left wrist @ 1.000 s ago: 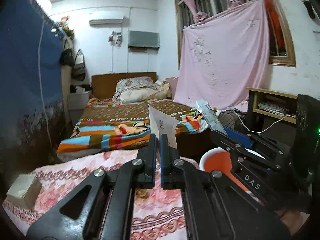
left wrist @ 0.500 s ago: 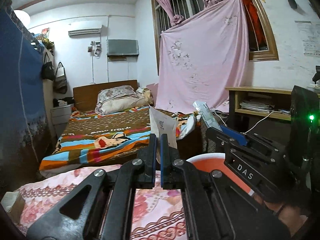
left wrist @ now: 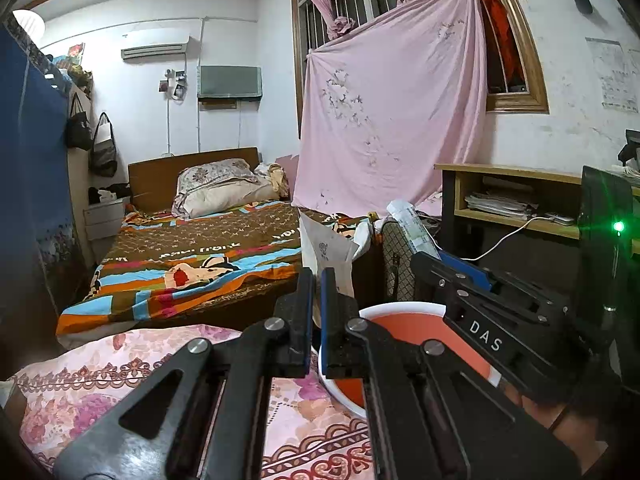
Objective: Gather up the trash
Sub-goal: 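Lift the sachet and tube with both tools toward the orange bucket, then open both tools over the bucket to drop the sachet and tube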
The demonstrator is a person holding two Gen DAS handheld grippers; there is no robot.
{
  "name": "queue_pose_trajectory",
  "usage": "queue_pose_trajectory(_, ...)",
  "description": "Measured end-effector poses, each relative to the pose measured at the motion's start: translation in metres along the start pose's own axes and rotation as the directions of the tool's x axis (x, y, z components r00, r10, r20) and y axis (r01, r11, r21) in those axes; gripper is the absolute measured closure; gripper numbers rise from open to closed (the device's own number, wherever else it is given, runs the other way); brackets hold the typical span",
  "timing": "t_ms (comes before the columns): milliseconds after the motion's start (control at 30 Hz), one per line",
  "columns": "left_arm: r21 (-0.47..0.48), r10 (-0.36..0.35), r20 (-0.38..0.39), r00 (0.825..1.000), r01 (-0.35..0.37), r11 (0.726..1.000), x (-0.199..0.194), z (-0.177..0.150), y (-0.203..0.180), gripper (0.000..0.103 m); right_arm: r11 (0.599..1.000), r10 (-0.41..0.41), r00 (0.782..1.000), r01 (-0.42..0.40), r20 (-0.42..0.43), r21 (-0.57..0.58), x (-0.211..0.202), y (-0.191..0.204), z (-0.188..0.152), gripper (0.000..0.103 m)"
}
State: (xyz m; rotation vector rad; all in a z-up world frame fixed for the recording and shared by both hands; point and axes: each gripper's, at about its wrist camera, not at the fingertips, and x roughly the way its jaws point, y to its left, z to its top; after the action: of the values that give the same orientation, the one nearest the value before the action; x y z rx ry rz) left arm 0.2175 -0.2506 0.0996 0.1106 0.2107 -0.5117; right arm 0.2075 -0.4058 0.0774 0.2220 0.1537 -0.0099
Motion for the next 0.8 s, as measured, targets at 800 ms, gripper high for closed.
queue_pose_trajectory(800,-0.241,-0.191,-0.216,0.958,0.137,0.961,0.062,-0.017,-0.004,0.103,0.99,-0.099,0.988,0.109,-0.119,0.088,0.012,-0.027,-0.008,0.083)
